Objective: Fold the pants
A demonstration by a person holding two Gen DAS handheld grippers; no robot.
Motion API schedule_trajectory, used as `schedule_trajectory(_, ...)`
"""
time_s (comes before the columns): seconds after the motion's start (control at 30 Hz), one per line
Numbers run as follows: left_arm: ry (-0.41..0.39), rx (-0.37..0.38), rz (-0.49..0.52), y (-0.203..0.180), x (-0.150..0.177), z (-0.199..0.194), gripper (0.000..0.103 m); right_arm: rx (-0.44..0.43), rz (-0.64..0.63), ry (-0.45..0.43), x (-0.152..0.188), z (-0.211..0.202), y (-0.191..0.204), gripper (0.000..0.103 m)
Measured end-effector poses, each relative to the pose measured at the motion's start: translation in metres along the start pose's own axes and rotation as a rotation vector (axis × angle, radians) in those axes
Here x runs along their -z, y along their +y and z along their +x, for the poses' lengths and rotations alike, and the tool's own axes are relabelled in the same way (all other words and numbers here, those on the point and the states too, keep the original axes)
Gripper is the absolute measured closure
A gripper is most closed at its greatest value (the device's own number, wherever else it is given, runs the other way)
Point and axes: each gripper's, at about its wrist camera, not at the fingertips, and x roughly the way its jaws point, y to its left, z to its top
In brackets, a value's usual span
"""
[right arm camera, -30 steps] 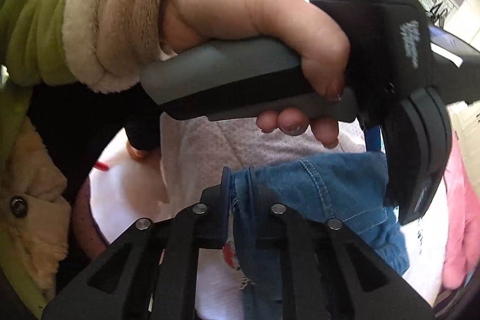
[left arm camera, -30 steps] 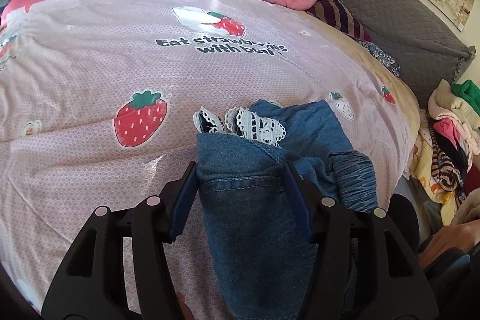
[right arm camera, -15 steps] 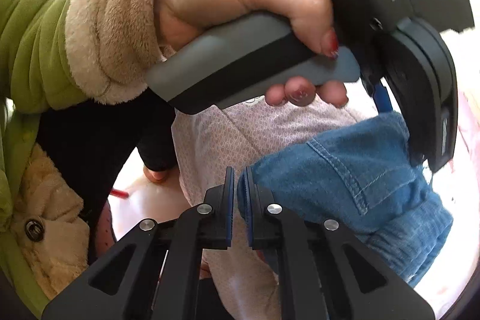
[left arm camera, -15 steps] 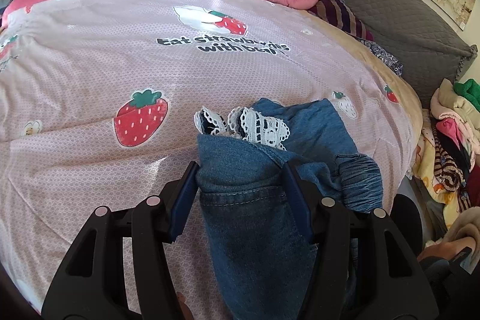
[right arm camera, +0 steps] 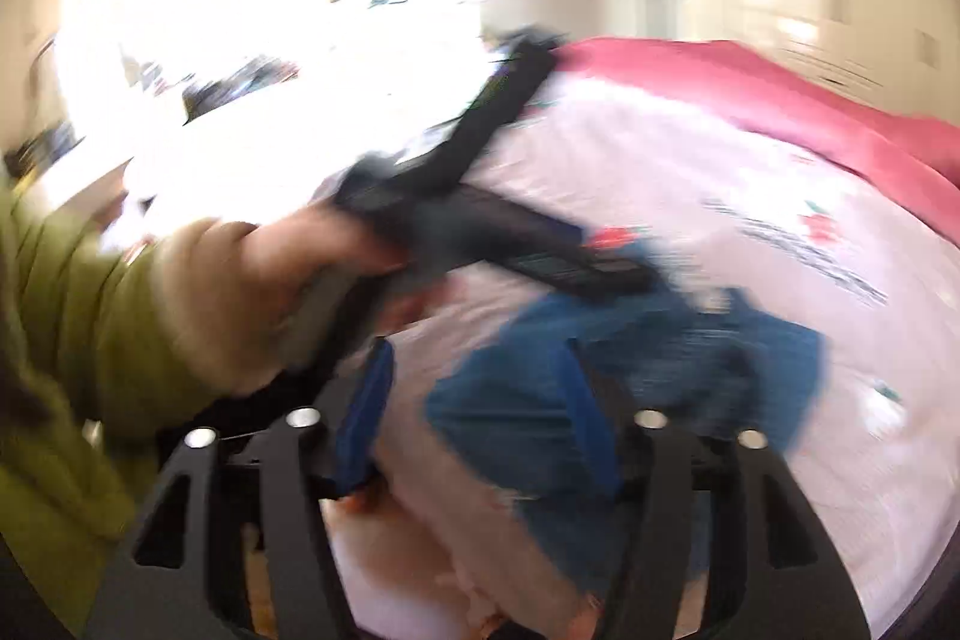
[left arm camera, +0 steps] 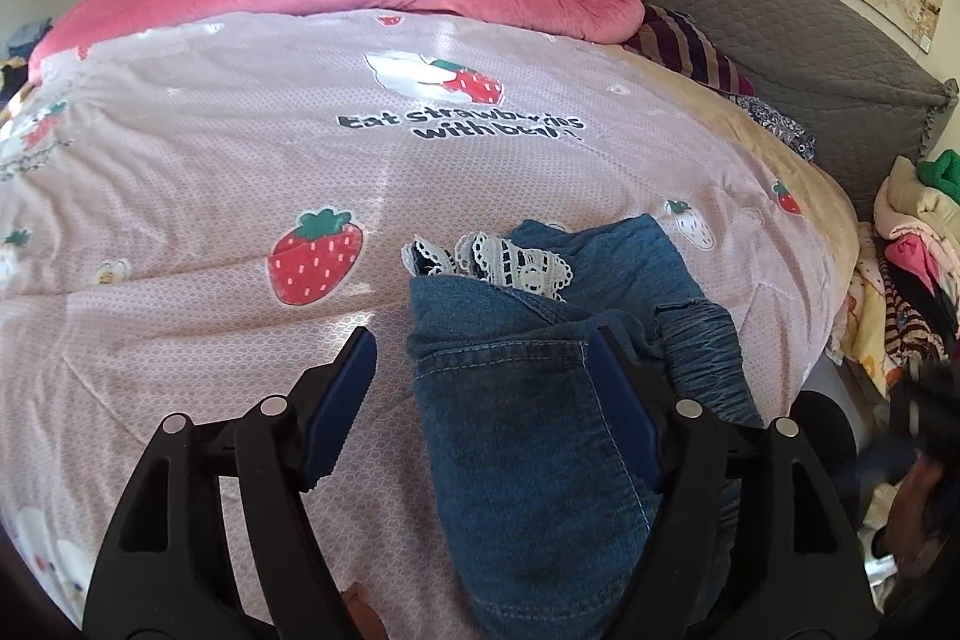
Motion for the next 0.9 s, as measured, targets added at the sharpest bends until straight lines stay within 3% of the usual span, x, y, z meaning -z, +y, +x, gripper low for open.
schedule_trajectory(0.13,-0.01,-0.028,0.01,-0.004,0.003,-0.009,0.032,0.15,0.186,0.026,0.01,0.004,-0.042,0.034)
schedule_trajectory(0.2,-0.01,-0.039,0.016,-0.008,0.007,-0.012,0.03,0.183,0.281,0.053,0.017,0.009,-0.062,0.03)
schedule_trajectory(0.4,0.041,-0.044,-0.017,-0.007,0.029,-0.007,0.026,0.208,0.42,0.115,0.026,0.014,-0.096,0.026)
schedule_trajectory(0.57,0.075,-0.011,-0.071,0.0,0.04,0.002,0.026,0.162,0.524,0.131,0.034,0.021,-0.112,0.025)
schedule_trajectory(0.73,0.114,0.038,-0.095,-0.003,0.049,0.012,0.026,0.132,0.546,0.133,0.041,0.028,-0.116,0.026)
schedule_trajectory(0.8,0.117,0.045,-0.097,-0.005,0.051,0.015,0.03,0.136,0.564,0.138,0.044,0.03,-0.118,0.035)
schedule_trajectory(0.87,0.118,0.068,-0.098,-0.009,0.051,0.016,0.051,0.097,0.572,0.131,0.045,0.032,-0.116,0.057)
schedule_trajectory(0.9,0.117,0.068,-0.094,-0.012,0.051,0.016,0.055,0.091,0.578,0.129,0.046,0.034,-0.116,0.067)
